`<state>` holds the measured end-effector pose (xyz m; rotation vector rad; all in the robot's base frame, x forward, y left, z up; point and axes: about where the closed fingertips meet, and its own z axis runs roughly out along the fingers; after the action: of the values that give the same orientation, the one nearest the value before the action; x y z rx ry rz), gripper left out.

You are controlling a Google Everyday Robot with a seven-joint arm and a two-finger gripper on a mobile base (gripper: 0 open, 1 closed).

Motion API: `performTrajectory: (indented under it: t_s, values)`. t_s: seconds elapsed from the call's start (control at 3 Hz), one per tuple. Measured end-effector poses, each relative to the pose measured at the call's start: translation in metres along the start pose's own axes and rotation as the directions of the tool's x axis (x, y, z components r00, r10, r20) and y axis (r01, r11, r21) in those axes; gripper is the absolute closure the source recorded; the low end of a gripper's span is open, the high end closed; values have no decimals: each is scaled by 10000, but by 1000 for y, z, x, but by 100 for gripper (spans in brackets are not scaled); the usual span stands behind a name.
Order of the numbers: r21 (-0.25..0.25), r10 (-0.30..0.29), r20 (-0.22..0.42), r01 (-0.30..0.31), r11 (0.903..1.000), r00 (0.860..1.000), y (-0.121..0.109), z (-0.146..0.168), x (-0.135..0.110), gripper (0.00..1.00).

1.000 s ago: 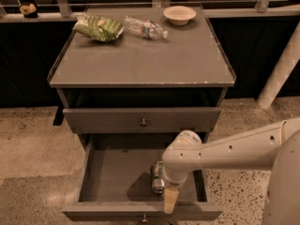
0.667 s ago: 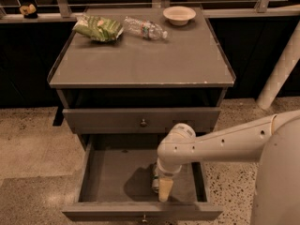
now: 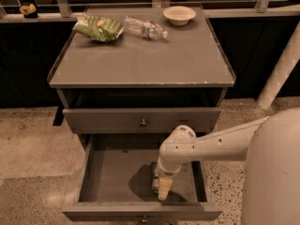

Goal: Pick 7up can from middle drawer and place on counter

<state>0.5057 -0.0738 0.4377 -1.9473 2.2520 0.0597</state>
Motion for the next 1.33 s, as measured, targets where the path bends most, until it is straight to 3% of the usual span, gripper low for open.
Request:
performTrajectory:
  t_s: [0.67, 1.0, 1.33]
  values:
    - [-284, -515, 203, 521, 9982, 9985, -11, 46, -13, 0]
    - [-477, -694, 366, 711, 9963, 9969, -17, 91, -28, 0]
    - [-478, -694, 366, 711, 9963, 9969, -17, 91, -28, 0]
